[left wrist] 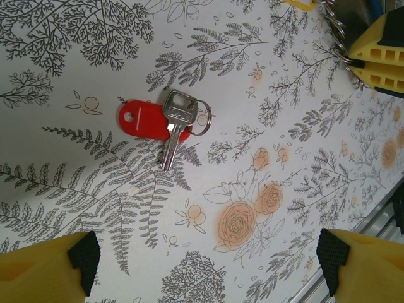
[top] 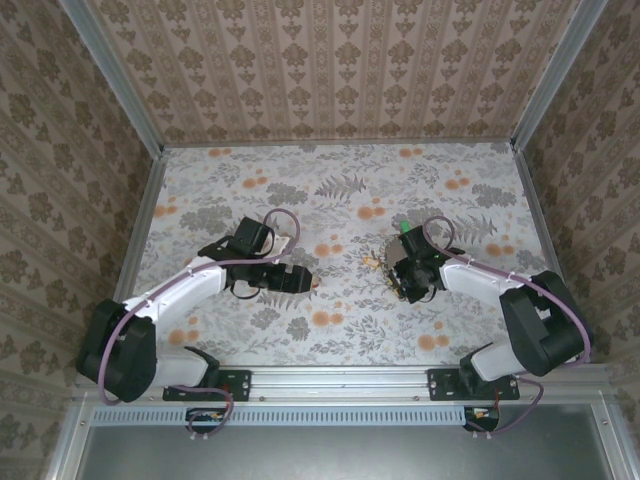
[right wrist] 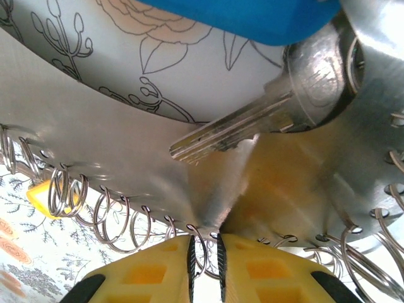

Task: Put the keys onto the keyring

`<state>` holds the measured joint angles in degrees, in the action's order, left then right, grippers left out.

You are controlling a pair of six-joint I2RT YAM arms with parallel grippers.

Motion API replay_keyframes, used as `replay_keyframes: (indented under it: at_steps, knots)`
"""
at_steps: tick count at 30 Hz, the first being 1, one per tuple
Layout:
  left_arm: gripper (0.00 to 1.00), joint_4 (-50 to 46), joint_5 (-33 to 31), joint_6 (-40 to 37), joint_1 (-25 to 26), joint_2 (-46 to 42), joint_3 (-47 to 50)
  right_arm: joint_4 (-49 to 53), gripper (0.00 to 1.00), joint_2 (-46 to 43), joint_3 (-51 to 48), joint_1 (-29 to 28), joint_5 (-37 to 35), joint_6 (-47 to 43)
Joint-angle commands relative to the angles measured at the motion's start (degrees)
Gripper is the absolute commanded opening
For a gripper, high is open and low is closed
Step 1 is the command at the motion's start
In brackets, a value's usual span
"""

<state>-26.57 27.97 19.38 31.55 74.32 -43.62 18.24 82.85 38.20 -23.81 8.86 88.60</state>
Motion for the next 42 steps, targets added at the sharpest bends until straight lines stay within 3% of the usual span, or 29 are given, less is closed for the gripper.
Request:
replay_keyframes:
  at_steps: [1,35,42]
  knots:
    - [0.93,-0.54,-0.54,-1.78,0.53,0.03,-0.93,0.01,0.2,1.1,0.72,-0.46,-2.48,2.28]
    - [0.93,-0.37,-1.16,-2.24,0.79,0.29,-0.75,2.82,0.17,1.75,2.94,-0.9,-4.03,3.86]
    - [0.92,3.99,-1.22,-4.55,2.77,-2.25,0.57,2.79,0.07,0.8,1.63,-0.88,-4.11,4.99]
